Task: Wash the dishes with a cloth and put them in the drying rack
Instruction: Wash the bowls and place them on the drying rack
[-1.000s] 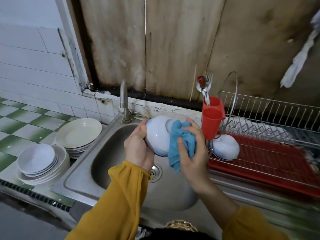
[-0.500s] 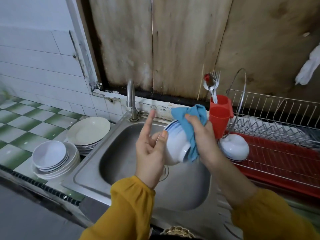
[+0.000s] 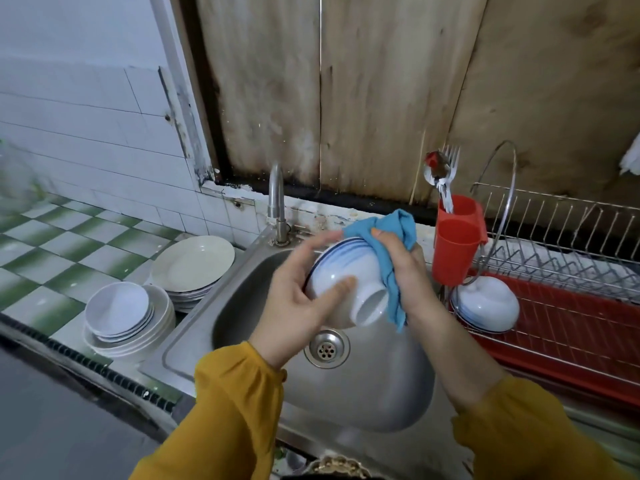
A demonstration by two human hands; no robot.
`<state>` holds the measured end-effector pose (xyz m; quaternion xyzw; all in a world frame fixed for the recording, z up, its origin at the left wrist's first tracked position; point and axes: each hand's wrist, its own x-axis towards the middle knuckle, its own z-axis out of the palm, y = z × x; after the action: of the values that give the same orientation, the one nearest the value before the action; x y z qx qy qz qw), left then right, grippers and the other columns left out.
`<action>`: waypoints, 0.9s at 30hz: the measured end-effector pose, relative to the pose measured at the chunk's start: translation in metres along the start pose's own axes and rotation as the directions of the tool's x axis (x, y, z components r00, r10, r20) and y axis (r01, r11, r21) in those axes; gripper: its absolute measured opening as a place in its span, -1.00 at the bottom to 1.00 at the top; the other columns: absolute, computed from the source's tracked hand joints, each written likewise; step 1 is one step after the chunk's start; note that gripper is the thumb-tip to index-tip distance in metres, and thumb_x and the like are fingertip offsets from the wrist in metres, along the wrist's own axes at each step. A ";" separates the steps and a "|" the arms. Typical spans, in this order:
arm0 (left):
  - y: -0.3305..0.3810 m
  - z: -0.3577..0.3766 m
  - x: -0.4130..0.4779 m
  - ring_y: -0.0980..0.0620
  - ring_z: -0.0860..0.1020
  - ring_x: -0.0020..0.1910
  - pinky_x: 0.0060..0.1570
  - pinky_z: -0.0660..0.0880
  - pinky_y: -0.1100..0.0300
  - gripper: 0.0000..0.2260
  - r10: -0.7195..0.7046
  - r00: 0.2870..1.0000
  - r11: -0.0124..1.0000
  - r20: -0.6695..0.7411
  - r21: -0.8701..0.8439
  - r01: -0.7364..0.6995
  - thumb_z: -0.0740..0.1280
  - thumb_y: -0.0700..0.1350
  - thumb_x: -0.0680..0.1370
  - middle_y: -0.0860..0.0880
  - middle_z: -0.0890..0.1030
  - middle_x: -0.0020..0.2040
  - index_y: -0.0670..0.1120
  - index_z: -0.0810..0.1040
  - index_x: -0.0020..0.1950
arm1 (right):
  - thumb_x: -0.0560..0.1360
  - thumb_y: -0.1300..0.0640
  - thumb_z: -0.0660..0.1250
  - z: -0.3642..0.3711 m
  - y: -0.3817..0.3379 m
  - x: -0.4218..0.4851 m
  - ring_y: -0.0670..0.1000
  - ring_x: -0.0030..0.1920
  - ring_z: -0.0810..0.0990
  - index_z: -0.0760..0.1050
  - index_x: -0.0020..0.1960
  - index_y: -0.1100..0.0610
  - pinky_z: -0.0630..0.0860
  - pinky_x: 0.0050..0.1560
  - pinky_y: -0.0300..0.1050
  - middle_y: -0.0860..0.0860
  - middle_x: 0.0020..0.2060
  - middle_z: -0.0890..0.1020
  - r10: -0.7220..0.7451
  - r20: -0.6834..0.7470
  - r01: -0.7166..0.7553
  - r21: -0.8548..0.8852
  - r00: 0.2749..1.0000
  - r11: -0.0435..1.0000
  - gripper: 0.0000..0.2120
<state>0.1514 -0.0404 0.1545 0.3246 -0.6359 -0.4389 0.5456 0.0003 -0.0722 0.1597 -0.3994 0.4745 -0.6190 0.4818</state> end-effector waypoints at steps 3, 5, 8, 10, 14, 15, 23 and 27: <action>0.000 0.001 0.001 0.17 0.40 0.29 0.30 0.34 0.27 -0.15 -0.048 0.988 0.855 0.146 0.518 -0.035 0.61 -0.02 0.29 0.12 0.41 0.32 0.29 0.19 0.42 | 0.41 0.02 0.42 0.000 -0.008 0.003 -0.06 -0.17 0.63 0.58 -0.08 0.03 0.55 -0.09 -0.04 -0.06 -0.22 0.67 -0.211 0.039 0.215 -0.170 0.977 0.962 -0.88; 0.001 0.004 0.004 0.13 0.40 0.24 0.28 0.35 0.26 -0.12 0.001 0.996 0.756 0.090 0.651 -0.060 0.60 -0.05 0.31 0.08 0.39 0.31 0.23 0.16 0.48 | 0.41 0.02 0.42 0.002 -0.011 0.003 -0.18 -0.17 0.61 0.54 -0.08 -0.07 0.54 -0.08 -0.17 -0.19 -0.23 0.65 -0.359 0.104 0.374 -0.241 0.928 0.896 -0.89; -0.003 0.006 0.006 0.14 0.46 0.19 0.22 0.45 0.20 -0.21 0.181 0.983 0.748 -0.002 0.650 -0.136 0.59 0.00 0.30 0.06 0.48 0.26 0.03 0.31 0.45 | 0.41 0.04 0.41 0.002 -0.014 0.002 -0.21 -0.14 0.58 0.51 -0.06 -0.10 0.51 -0.06 -0.27 -0.25 -0.20 0.63 -0.524 0.175 0.551 -0.209 0.834 0.808 -0.86; -0.004 0.008 0.005 0.20 0.48 0.20 0.21 0.49 0.18 -0.24 0.178 0.974 0.852 -0.143 0.517 -0.080 0.59 0.01 0.28 0.16 0.50 0.22 0.04 0.35 0.40 | 0.38 0.03 0.42 0.000 -0.016 0.004 -0.17 -0.16 0.61 0.54 -0.07 -0.03 0.54 -0.09 -0.24 -0.18 -0.23 0.65 -0.458 0.069 0.460 -0.026 0.886 0.887 -0.86; 0.001 0.012 0.010 0.21 0.43 0.23 0.28 0.43 0.23 -0.22 0.050 0.995 0.836 -0.087 0.548 0.006 0.60 0.01 0.32 0.17 0.46 0.24 0.01 0.31 0.45 | 0.46 0.16 0.41 -0.005 -0.009 0.004 -0.19 -0.26 0.62 0.54 -0.14 0.03 0.55 -0.15 -0.21 -0.16 -0.34 0.65 -0.253 -0.042 0.256 0.110 0.967 0.960 -0.93; 0.001 0.011 0.013 0.18 0.43 0.19 0.25 0.42 0.27 -0.23 0.049 0.998 0.761 -0.035 0.649 -0.014 0.58 0.06 0.31 0.10 0.48 0.24 -0.03 0.35 0.44 | 0.43 0.13 0.42 -0.009 -0.006 0.004 -0.19 -0.24 0.61 0.53 -0.12 0.02 0.54 -0.14 -0.21 -0.17 -0.32 0.65 -0.320 -0.028 0.320 0.014 0.947 0.947 -0.92; -0.006 0.012 0.020 0.24 0.59 0.02 -0.06 0.55 0.39 -0.39 -0.036 0.990 0.894 -0.138 0.439 0.094 0.62 0.03 0.26 0.15 0.59 0.07 0.10 0.49 0.26 | 0.33 -0.08 0.42 -0.024 -0.013 0.017 -0.12 -0.11 0.63 0.54 -0.02 -0.02 0.57 -0.06 -0.18 -0.16 -0.18 0.66 -0.453 0.083 0.458 -0.058 0.888 0.887 -0.74; -0.017 0.009 0.021 0.16 0.58 0.02 0.00 0.58 0.26 -0.40 -0.173 0.983 0.836 -0.055 0.520 0.176 0.61 -0.01 0.27 0.10 0.61 0.06 -0.01 0.52 0.26 | 0.30 -0.13 0.44 -0.029 -0.002 0.016 -0.08 -0.14 0.63 0.55 -0.06 -0.01 0.56 -0.09 -0.06 -0.10 -0.20 0.66 -0.378 0.065 0.382 -0.246 0.923 0.891 -0.71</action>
<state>0.1377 -0.0646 0.1474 0.5181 -0.6974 -0.2968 0.3964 -0.0314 -0.0814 0.1555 -0.5477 0.4588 -0.6321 0.3000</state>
